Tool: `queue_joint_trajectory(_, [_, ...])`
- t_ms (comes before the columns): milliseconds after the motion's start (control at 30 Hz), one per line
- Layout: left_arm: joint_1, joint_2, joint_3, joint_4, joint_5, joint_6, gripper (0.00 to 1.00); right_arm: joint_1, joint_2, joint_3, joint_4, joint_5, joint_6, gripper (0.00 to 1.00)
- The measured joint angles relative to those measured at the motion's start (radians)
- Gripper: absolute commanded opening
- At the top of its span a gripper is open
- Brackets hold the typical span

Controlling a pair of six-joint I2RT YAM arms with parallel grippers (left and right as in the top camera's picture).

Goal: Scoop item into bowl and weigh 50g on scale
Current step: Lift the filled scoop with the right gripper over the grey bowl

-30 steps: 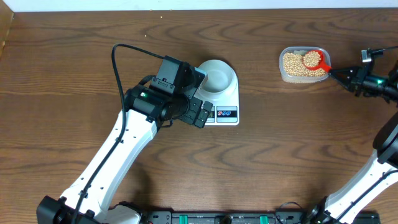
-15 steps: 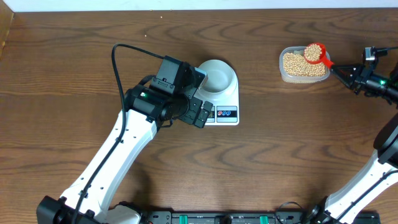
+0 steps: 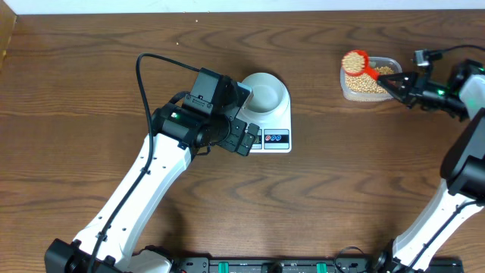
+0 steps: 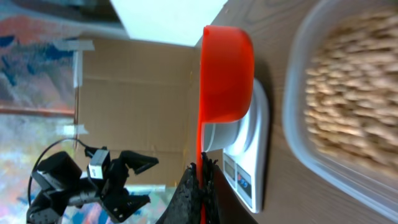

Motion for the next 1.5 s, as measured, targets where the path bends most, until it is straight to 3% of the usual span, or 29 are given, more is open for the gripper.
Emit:
queue_joint_trajectory(833, [0.000,0.000,0.000,0.000,0.000,0.000,1.00,0.342,-0.061,0.000,0.023,0.003,0.008,0.01])
queue_joint_trajectory(1133, [0.000,0.000,0.000,0.000,0.000,0.000,0.99,0.441,-0.066,0.000,0.138,0.159,0.124,0.02])
queue_joint_trajectory(1500, [0.000,0.000,0.000,0.000,0.000,0.000,1.00,0.566,-0.211,0.000,0.208,0.517,0.243,0.02])
